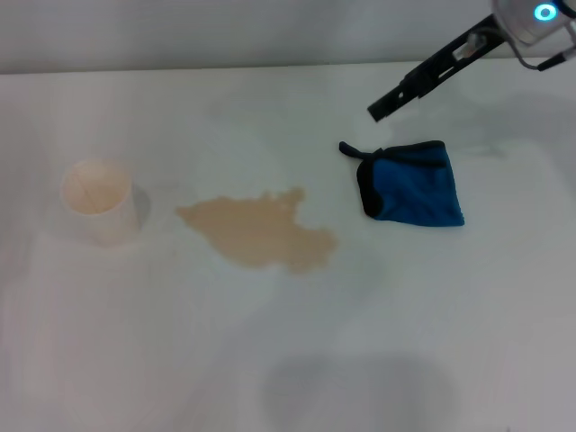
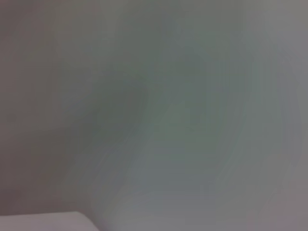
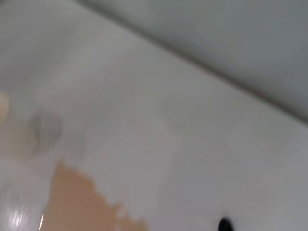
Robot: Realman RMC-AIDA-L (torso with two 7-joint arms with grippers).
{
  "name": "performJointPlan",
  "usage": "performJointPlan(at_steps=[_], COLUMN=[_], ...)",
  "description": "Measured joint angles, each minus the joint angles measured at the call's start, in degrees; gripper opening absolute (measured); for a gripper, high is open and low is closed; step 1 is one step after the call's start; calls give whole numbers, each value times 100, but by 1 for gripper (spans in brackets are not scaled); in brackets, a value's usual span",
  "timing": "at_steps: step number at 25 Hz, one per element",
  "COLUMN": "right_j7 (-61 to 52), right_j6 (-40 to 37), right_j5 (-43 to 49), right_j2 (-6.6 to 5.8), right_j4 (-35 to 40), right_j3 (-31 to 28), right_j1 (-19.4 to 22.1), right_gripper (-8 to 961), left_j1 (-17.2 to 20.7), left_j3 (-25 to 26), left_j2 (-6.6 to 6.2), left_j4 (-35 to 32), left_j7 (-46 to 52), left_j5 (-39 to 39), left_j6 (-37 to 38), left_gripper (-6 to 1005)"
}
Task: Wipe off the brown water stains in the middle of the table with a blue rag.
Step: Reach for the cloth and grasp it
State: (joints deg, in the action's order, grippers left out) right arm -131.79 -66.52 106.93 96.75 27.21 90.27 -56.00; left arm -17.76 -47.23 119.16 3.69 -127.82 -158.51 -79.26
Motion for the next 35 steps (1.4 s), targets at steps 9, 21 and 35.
performJointPlan(at_steps=[9, 21, 35], right_j7=[-635, -1018, -1037], right_j6=[-512, -394, 76], right_j5=[1987, 4812, 4938], right_j2=[519, 1666, 1819], right_j4=[30, 742, 703], right_j3=[-346, -1704, -1876], right_j1=[-606, -238, 80], right_gripper=[868, 868, 868], left_j1=[25, -110, -256], left_j3=[-11, 47, 48], left_j2=[-32, -9, -37], left_j4=[-633, -1006, -1011], left_j7=[-1091, -1413, -1419], left_j5=[883, 1017, 986], left_j6=[479, 893, 1088], left_gripper=[880, 880, 880])
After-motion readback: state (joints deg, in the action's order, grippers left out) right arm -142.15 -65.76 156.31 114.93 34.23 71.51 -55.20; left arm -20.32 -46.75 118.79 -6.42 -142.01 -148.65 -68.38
